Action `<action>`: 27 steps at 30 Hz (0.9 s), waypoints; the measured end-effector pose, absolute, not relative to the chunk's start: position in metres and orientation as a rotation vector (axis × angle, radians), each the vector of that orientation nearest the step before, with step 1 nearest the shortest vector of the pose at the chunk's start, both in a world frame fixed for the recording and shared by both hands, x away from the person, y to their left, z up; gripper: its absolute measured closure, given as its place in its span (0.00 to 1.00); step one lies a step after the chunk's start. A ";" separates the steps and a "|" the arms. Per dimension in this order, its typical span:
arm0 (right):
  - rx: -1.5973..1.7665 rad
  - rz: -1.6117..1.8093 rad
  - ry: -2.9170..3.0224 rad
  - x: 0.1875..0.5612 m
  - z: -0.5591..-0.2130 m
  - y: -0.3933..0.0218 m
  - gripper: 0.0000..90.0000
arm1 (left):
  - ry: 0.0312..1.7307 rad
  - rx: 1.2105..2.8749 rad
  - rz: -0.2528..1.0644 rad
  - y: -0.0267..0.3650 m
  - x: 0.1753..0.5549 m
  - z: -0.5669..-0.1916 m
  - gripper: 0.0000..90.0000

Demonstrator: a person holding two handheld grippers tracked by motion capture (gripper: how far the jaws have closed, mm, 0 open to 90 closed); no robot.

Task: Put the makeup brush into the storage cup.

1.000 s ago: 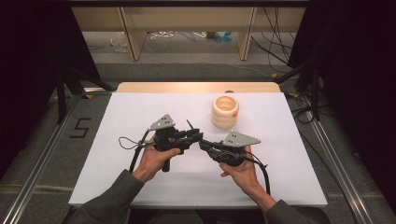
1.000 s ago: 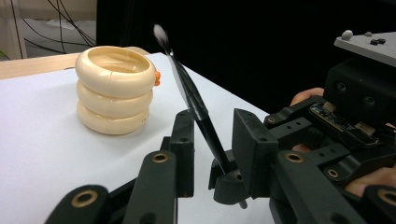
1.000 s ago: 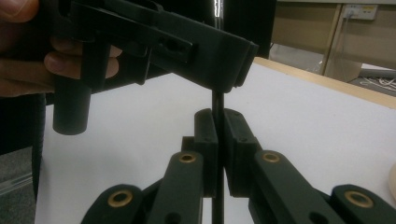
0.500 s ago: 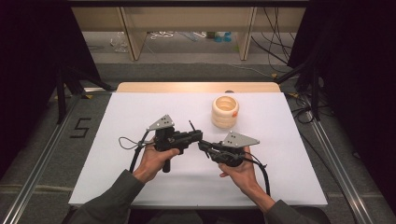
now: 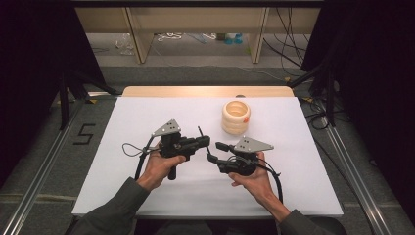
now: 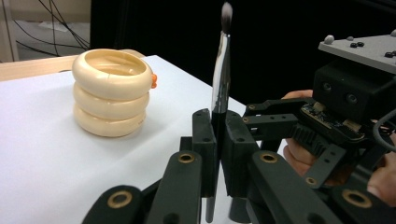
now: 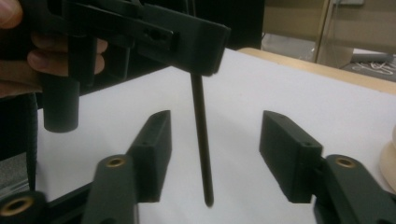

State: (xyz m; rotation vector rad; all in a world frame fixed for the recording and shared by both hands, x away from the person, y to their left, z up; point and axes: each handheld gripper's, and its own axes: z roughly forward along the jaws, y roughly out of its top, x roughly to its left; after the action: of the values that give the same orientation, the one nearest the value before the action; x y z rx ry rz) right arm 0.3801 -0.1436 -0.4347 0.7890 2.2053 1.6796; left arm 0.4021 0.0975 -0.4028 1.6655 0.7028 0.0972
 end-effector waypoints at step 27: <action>0.910 1.439 2.223 0.364 -0.434 -0.180 0.22 | 0.750 1.705 0.210 0.099 0.419 -0.393 0.94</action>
State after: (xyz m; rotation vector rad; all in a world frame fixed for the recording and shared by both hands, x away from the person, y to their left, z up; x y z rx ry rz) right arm 0.3639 -0.1802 -0.4338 0.9098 2.2234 1.4392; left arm 0.4188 0.0992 -0.3929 1.7052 0.7497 0.2095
